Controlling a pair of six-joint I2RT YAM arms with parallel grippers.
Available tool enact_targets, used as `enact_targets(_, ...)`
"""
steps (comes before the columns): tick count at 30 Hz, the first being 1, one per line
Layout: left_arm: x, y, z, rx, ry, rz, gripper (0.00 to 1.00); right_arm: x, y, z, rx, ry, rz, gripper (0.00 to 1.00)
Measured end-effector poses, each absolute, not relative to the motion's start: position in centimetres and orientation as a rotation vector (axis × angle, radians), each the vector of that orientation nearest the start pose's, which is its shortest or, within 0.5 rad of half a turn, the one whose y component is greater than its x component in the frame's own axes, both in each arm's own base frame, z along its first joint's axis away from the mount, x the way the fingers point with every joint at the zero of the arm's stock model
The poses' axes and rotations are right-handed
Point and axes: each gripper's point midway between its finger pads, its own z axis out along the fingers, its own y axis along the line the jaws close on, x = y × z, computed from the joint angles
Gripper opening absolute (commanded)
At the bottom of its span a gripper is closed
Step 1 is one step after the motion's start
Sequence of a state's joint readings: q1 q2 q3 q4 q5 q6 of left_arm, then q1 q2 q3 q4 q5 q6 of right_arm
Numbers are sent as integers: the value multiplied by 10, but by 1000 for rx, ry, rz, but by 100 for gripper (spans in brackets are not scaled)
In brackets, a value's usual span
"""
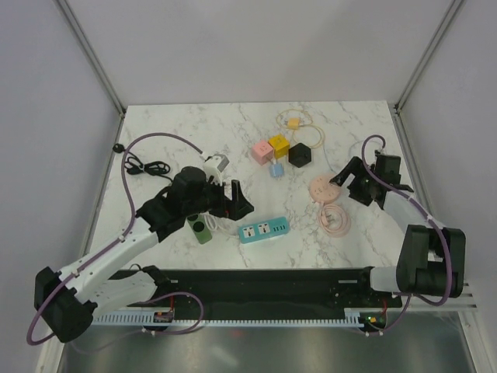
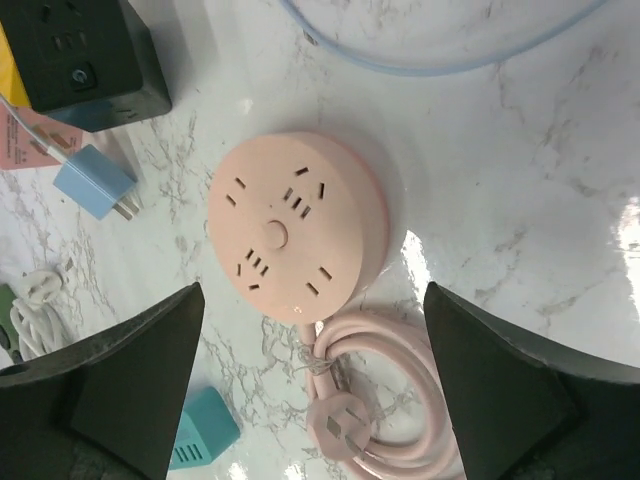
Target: Pull the plug off the socket
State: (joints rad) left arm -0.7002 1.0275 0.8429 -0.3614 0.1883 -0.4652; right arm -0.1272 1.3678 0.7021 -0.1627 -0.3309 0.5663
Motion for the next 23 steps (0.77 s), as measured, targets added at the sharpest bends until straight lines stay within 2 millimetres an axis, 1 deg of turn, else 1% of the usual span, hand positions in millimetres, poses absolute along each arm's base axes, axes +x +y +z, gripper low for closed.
enact_targets(2,207,-245,195,352,2178,-917,100,334,29,87,633,2330,533,98)
enact_targets(4,200,-245,187,326,2180,-958,100,337,24,106,589,2314,471,98)
enact_targets(6,193,-245,175,301,2200,-996,100,340,27,131,523,2282,425,98)
enact_targets(7,188,-243,167,284,2213,-1011,100,340,34,142,481,2270,417,98)
enact_targets(8,184,-242,161,270,2222,-1031,100,337,44,151,436,2264,415,98)
enact_targets(9,179,-241,155,252,2225,-1052,100,333,57,160,382,2259,421,98)
enact_targets(11,168,-237,145,210,2223,-1101,100,319,93,171,257,2263,471,98)
enact_targets(13,159,-234,145,178,2179,-1167,100,300,129,177,138,2266,541,98)
enact_targets(14,156,-234,146,164,2160,-1192,100,291,142,177,94,2267,572,98)
enact_targets(15,152,-233,149,156,2130,-1228,100,278,159,176,43,2254,613,98)
enact_targets(17,146,-232,158,140,2071,-1290,100,246,184,166,-41,2257,696,98)
enact_targets(18,144,-232,162,138,2041,-1317,100,231,193,160,-69,2261,737,98)
enact_targets(20,139,-231,172,134,1973,-1369,100,212,201,146,-75,2264,799,98)
enact_targets(21,137,-230,174,130,1943,-1390,100,206,201,138,-58,2266,824,98)
enact_targets(22,135,-229,174,124,1917,-1411,100,199,199,125,-28,2274,848,98)
enact_targets(23,133,-228,173,118,1908,-1423,100,197,198,122,-21,2277,852,98)
